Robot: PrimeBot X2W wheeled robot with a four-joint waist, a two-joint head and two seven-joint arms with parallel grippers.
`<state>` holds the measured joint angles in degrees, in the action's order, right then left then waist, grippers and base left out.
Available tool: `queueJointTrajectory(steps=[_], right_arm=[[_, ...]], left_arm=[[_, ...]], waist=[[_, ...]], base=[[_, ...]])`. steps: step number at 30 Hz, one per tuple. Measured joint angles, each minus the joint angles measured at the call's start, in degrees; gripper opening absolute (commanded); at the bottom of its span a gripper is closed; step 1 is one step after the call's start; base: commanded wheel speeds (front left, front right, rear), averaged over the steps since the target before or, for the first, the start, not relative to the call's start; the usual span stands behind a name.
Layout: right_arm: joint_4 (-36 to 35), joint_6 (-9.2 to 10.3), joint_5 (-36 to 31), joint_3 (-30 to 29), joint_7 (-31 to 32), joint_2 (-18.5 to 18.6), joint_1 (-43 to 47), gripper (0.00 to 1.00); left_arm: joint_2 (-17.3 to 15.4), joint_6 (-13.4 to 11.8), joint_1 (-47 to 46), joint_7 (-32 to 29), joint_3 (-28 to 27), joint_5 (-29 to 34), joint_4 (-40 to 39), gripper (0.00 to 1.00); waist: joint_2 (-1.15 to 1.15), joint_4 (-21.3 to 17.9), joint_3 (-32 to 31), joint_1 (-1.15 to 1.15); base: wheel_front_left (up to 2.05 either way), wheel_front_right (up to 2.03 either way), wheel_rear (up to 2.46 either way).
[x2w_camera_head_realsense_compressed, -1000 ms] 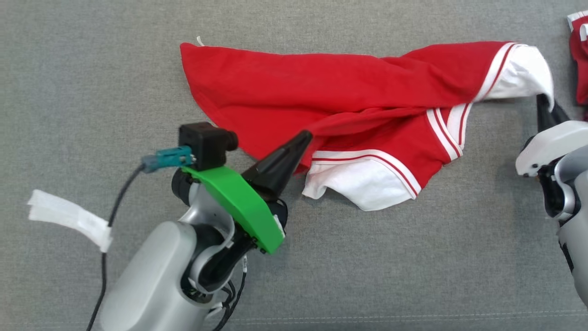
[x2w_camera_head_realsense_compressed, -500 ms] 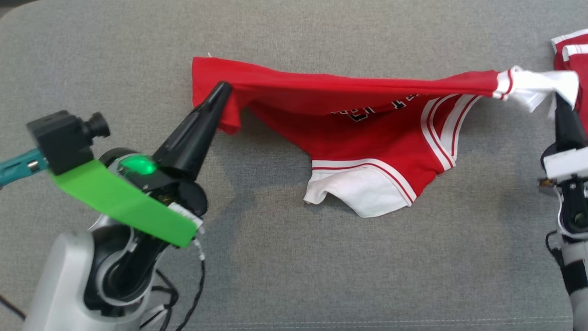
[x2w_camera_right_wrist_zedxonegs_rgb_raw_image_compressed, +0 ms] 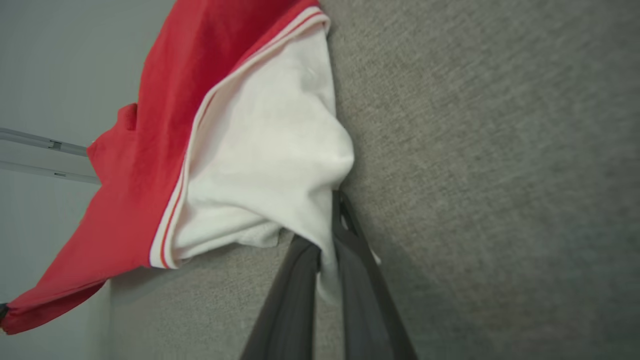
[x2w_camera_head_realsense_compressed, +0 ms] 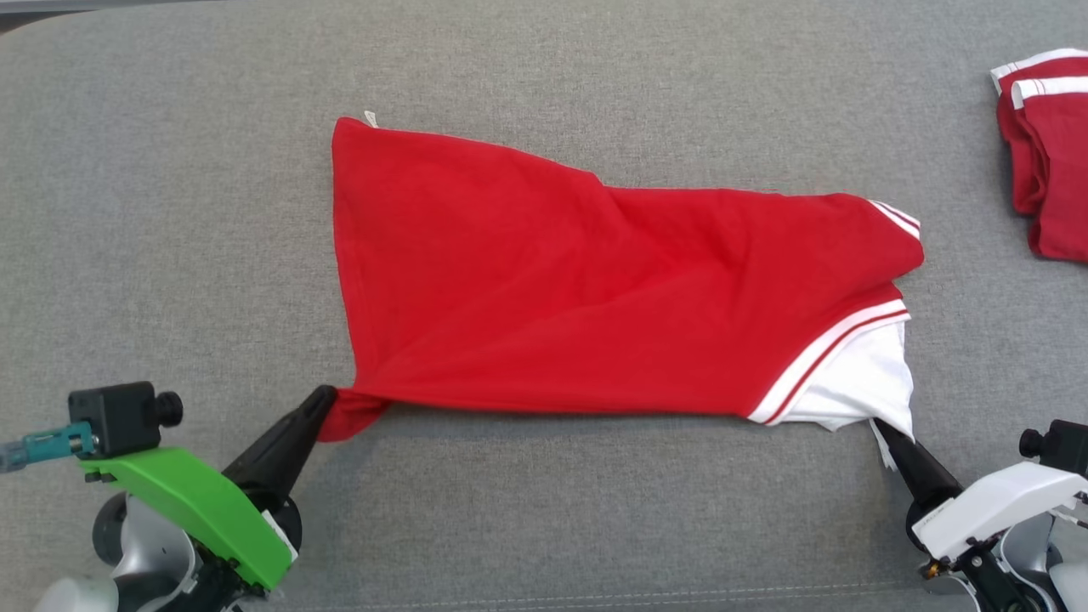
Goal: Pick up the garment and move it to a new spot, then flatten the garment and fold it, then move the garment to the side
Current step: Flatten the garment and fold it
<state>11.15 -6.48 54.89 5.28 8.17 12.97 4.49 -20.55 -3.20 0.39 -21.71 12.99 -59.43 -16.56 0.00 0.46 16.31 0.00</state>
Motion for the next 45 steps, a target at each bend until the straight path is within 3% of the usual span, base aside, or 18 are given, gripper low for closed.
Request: queueJointTrajectory(steps=[8, 9, 10, 11, 18, 27, 28, 29, 30, 31, 32, 33, 34, 41, 45], right_arm=[[-3.90, 0.03, -1.26, -0.24, 0.54, 1.87, 0.99, 0.01], [-4.44, 0.03, -1.45, -0.53, 0.54, 2.05, 0.99, 0.14], [-5.12, 0.04, -1.44, -0.74, 0.55, 2.19, 1.01, 0.14], [-6.01, 0.07, -1.41, -0.73, 0.99, 2.34, 1.01, 0.00], [-12.13, 0.14, 7.03, -1.27, 4.85, -0.52, 1.15, 0.00], [-13.36, 5.11, 7.88, -2.70, 9.64, 2.64, 6.54, 0.01], [-13.40, 5.39, 7.54, -2.72, 9.93, 3.07, 6.82, 0.35], [-13.44, 5.78, 7.02, -2.76, 10.02, 3.48, 6.96, 0.54], [-13.48, 6.16, 6.37, -2.75, 10.09, 3.89, 7.04, 0.98], [-13.68, 6.25, 5.82, -2.70, 10.49, 4.32, 7.15, 1.00], [-13.94, 6.65, 5.35, -2.68, 10.61, 4.60, 7.23, 1.00], [-14.15, 6.68, 4.74, -2.61, 10.61, 4.93, 7.36, 1.00], [-14.45, 6.68, 4.26, -2.50, 10.67, 5.32, 7.58, 1.00], [-17.09, 7.46, -0.12, -3.03, 10.80, 9.02, 9.18, 1.00], [-18.74, 7.72, -6.80, -4.05, 7.78, 12.18, 9.59, 1.00]], left_arm=[[0.38, 1.10, 1.45, -0.58, 2.01, -0.49, -1.65, 0.00], [0.56, 1.38, 1.46, -0.91, 2.48, -0.48, -1.91, 0.00], [0.66, 1.74, 1.46, -0.96, 3.10, -0.47, -2.01, 0.00], [0.71, 1.76, 1.60, -0.96, 3.55, -0.43, -2.29, 0.00], [1.37, 2.27, 2.40, -0.92, 4.53, 0.00, -2.40, 0.00], [1.22, 2.63, 3.93, -0.34, 5.77, 2.34, -1.70, 0.00], [1.19, 2.64, 4.33, -0.34, 5.87, 2.81, -1.35, 0.00], [1.19, 2.63, 4.53, -0.32, 6.01, 3.23, -0.97, 0.17], [1.11, 2.64, 4.67, -0.33, 6.35, 3.48, -0.64, 0.26], [0.93, 2.67, 4.68, -0.34, 6.89, 3.86, -0.47, 0.33], [0.89, 2.69, 4.68, -0.31, 7.26, 4.10, -0.37, 0.54], [0.97, 2.69, 4.68, 0.08, 7.42, 4.24, -0.22, 0.86], [1.05, 2.69, 4.68, 0.34, 7.45, 4.24, -0.02, 1.00], [1.36, 1.83, 4.80, 3.25, 5.55, 7.36, 1.48, 1.00], [1.60, 0.58, 4.82, 6.76, 2.83, 8.92, 1.53, 1.00]], waist=[[0.00, -0.63, 0.67, 0.00], [0.00, -0.62, 0.68, 0.00], [0.00, -0.56, 0.64, 0.00], [0.00, -0.47, 0.59, 0.00], [0.00, 0.23, 0.17, 0.00], [0.00, 1.40, -0.04, 0.00], [0.00, 1.40, -0.04, 0.00], [0.00, 1.40, -0.04, 0.00], [0.00, 1.39, -0.03, 0.00], [0.00, 1.37, -0.02, 0.00], [0.00, 1.34, -0.01, 0.00], [0.00, 1.30, -0.01, 0.00], [0.00, 1.26, 0.01, 0.00], [0.00, 0.57, -0.17, 0.00], [0.00, -0.01, -0.68, 0.00]], base=[[0.00, 0.00, 0.00], [0.00, 0.00, 0.00], [0.00, 0.00, 0.00], [0.00, 0.00, 0.00], [0.00, 0.00, 0.00], [0.00, 0.00, 0.00], [0.00, 0.00, 0.00], [0.00, 0.00, 0.00], [0.00, 0.00, 0.00], [0.00, 0.00, 0.00], [0.00, 0.00, 0.00], [0.00, 0.00, 0.00], [0.00, 0.00, 0.00], [0.00, 0.00, 0.00], [0.00, 0.00, 0.00]])
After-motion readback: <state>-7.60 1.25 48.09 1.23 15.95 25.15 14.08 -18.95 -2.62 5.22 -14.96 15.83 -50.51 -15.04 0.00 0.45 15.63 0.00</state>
